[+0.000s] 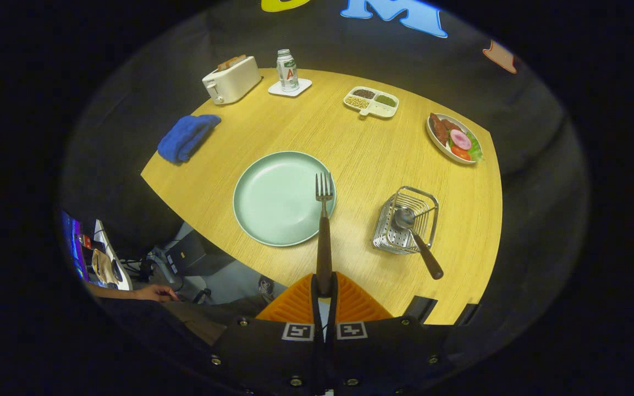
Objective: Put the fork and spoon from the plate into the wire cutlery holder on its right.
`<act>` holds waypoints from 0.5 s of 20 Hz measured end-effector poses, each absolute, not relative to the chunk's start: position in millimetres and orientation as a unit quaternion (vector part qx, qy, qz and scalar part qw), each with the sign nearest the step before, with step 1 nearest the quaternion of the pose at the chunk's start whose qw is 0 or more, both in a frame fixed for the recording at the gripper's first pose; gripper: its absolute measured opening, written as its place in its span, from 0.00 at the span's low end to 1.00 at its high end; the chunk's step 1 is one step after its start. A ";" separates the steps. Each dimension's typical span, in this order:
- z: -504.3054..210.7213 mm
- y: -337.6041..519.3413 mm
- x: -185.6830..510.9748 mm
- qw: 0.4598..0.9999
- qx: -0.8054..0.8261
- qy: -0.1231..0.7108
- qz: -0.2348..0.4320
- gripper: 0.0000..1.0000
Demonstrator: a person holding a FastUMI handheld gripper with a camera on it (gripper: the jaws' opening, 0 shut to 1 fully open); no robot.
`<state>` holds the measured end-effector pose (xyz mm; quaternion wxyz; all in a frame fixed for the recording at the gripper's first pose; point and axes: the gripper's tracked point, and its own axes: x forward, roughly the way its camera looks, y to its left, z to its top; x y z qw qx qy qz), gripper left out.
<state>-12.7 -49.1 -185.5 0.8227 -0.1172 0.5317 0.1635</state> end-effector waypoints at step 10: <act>-149.2 -126.4 -17.5 0.808 -0.100 0.569 0.117 0.01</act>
